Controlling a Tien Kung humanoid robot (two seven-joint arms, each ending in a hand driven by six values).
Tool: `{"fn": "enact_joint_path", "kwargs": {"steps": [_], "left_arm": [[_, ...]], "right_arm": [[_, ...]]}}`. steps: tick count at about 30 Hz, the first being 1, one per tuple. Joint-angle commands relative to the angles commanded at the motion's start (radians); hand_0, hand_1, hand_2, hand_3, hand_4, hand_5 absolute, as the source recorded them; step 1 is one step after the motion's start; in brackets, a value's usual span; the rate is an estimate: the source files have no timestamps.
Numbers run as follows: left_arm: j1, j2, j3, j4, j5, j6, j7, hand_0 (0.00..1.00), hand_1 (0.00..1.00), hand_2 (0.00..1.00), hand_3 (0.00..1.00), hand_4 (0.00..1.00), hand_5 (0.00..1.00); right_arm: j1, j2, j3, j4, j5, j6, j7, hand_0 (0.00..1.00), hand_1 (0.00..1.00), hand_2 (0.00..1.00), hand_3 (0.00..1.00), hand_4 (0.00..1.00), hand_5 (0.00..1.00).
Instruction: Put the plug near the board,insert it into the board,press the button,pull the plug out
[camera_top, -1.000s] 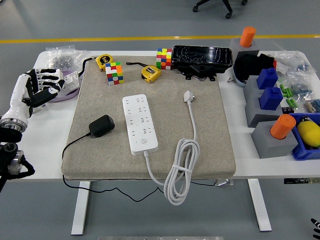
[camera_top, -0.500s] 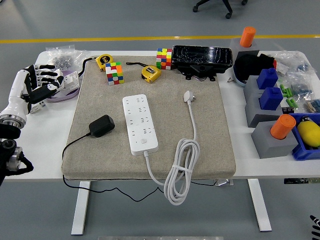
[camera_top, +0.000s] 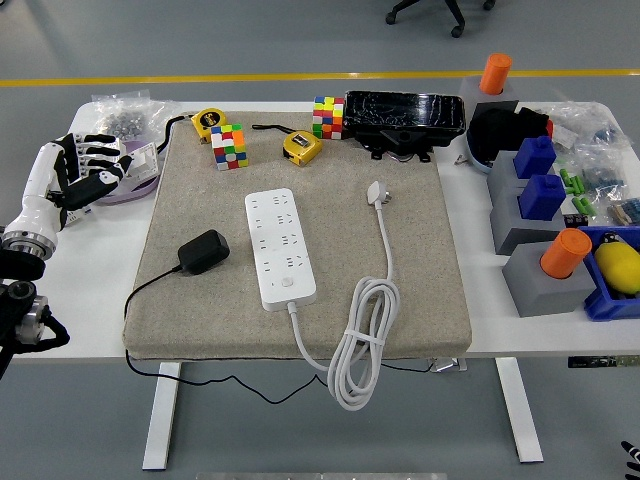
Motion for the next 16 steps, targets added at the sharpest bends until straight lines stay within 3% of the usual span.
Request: {"fn": "enact_joint_path", "kwargs": {"steps": [16], "left_arm": [[0.015, -0.009, -0.026, -0.004, 0.009, -0.006, 0.01, 0.474, 0.505, 0.549, 0.588, 0.76, 0.156]], "right_arm": [[-0.018, 0.004, 0.021, 0.003, -0.007, 0.002, -0.002, 0.665, 0.673, 0.67, 0.559, 0.92, 0.515]]}}
